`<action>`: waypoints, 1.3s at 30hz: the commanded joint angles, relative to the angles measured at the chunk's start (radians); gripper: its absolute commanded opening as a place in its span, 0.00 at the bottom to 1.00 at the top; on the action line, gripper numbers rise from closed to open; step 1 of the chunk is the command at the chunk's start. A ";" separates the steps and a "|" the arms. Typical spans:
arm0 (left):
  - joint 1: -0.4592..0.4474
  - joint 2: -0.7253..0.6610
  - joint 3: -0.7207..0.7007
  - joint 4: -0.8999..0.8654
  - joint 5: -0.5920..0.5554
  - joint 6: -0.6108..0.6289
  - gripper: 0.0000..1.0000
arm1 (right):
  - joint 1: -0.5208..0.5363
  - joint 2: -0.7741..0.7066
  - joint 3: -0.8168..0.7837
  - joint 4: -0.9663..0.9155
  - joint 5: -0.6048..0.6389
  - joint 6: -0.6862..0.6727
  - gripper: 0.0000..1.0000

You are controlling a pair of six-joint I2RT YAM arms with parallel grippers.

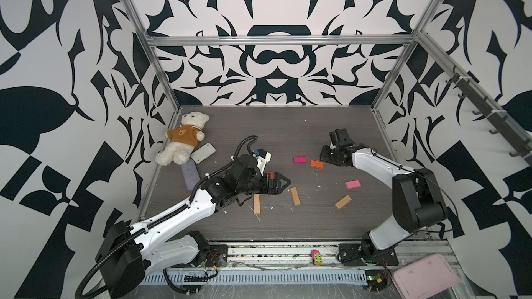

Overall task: Assemble the letter p with building blocks
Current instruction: Assemble the building block at the center of the board.

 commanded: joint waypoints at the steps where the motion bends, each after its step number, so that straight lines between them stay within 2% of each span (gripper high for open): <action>1: 0.073 -0.001 0.057 -0.072 0.139 0.043 0.99 | -0.013 0.058 0.061 -0.003 -0.043 -0.016 0.13; 7: 0.173 0.063 0.153 -0.163 0.257 0.141 0.99 | -0.015 0.206 0.166 -0.018 -0.073 -0.036 0.00; 13: 0.185 0.133 0.252 -0.200 0.256 0.204 0.99 | -0.015 0.252 0.169 -0.021 -0.077 -0.042 0.00; 23: 0.186 0.220 0.347 -0.184 0.238 0.273 0.99 | -0.013 0.121 -0.009 -0.010 -0.089 -0.007 0.00; 29: 0.187 0.191 0.251 -0.132 0.217 0.301 0.99 | 0.003 0.065 -0.078 0.003 -0.114 -0.013 0.00; 35: 0.185 0.149 0.255 -0.193 0.187 0.358 0.99 | 0.043 0.045 -0.082 0.028 -0.143 -0.049 0.00; 39: 0.186 0.126 0.246 -0.204 0.163 0.380 0.99 | 0.069 0.030 -0.083 -0.004 -0.055 -0.036 0.00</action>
